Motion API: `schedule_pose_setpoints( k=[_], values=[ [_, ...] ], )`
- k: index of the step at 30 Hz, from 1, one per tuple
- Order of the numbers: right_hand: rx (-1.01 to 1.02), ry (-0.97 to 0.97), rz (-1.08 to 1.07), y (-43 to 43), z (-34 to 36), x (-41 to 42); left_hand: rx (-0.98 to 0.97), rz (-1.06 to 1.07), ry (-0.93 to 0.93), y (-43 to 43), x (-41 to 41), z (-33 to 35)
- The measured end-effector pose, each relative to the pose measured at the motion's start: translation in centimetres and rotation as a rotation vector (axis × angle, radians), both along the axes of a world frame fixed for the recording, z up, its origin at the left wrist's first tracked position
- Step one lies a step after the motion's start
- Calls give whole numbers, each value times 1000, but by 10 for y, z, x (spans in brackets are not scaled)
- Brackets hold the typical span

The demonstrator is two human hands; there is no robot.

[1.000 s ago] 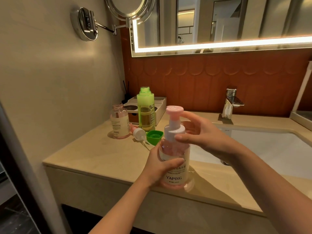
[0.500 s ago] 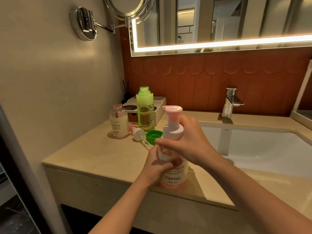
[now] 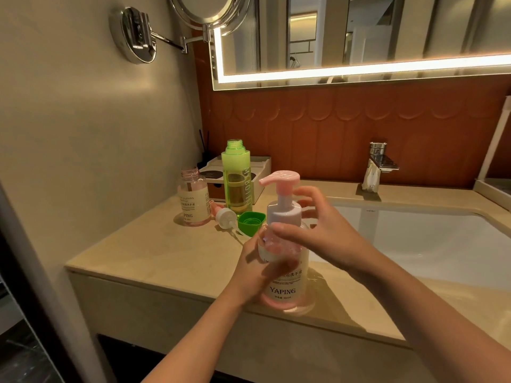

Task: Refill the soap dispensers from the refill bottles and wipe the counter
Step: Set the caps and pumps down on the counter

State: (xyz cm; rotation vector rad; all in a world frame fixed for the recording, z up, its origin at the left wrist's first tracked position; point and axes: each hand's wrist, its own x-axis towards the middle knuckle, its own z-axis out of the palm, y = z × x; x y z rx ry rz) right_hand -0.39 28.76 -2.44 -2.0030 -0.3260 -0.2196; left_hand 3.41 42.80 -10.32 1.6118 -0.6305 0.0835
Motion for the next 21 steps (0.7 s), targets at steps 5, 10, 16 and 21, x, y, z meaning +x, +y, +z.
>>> schedule_pose_setpoints(
  k=[5,10,16,21],
  values=[
    [-131,-152,-182,16,-4,2,-21,12,-5,3,3,-7],
    [-53,-112,13,4,7,-4,-52,-23,35,0,2,-3],
    [0,-70,64,2,7,-7,-8,6,53,-1,-1,0],
    [-50,-146,-39,12,4,-4,-14,44,50,0,1,-2]
  ],
)
